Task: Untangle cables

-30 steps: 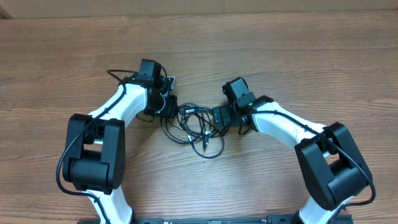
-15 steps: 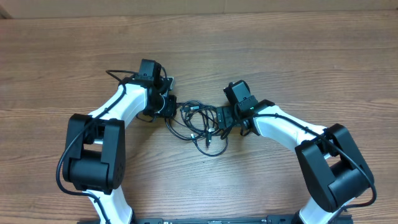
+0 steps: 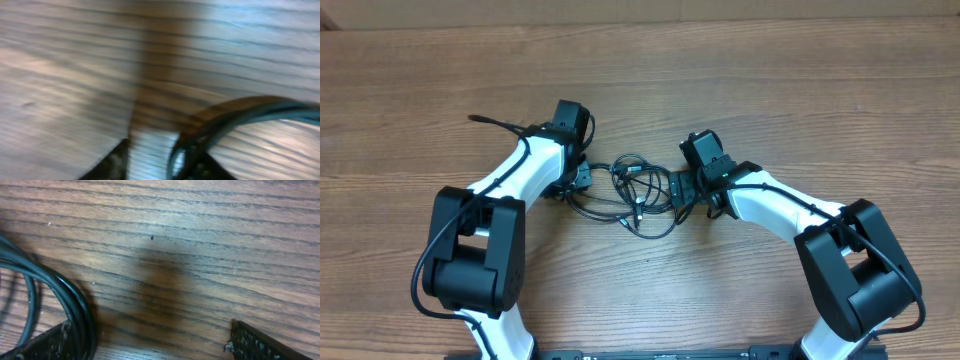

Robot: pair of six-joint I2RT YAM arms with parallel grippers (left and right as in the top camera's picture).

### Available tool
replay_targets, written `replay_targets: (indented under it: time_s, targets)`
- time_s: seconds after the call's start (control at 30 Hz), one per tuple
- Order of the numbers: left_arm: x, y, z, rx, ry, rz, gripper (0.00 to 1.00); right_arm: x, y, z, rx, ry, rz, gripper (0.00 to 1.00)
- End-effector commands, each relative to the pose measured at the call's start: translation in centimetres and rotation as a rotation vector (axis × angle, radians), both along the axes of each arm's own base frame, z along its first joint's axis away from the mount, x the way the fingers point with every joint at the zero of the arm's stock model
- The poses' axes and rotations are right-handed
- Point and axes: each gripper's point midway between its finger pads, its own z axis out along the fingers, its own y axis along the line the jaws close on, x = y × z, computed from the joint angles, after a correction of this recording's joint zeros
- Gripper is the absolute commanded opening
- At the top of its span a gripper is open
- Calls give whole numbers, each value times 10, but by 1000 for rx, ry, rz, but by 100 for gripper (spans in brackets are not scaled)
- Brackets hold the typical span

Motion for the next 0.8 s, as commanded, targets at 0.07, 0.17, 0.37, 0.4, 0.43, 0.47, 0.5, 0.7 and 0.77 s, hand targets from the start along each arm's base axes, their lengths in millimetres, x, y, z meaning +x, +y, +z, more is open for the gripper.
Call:
replay_targets:
  time_s: [0.07, 0.17, 0.37, 0.4, 0.43, 0.47, 0.5, 0.7, 0.77]
  targets:
    - [-28, 62, -18, 203, 80, 139, 54, -21, -17, -24, -49, 77, -34, 94]
    - [-35, 78, -18, 202, 110, 181, 57, -21, -17, -24, -49, 77, -34, 94]
    - [-47, 94, -26, 40, 181, 249, 59, -21, -17, -24, -49, 77, -34, 94]
    - [-49, 97, -27, 6, 187, 274, 59, -21, -17, -24, -49, 77, -34, 94]
    - [-50, 99, -27, -19, 191, 294, 59, -21, -17, -24, -49, 77, -34, 94]
    - [-51, 103, -28, -50, 193, 322, 59, -21, -17, -24, -49, 78, -34, 94]
    - [-52, 106, -28, -74, 193, 343, 59, -21, -17, -24, -49, 78, -34, 94]
    - [-54, 118, -28, -303, 180, 449, 78, -21, -17, -24, -51, 79, -34, 94]
    - [-52, 117, -26, -403, 163, 444, 78, -21, -17, -24, -50, 78, -34, 94]
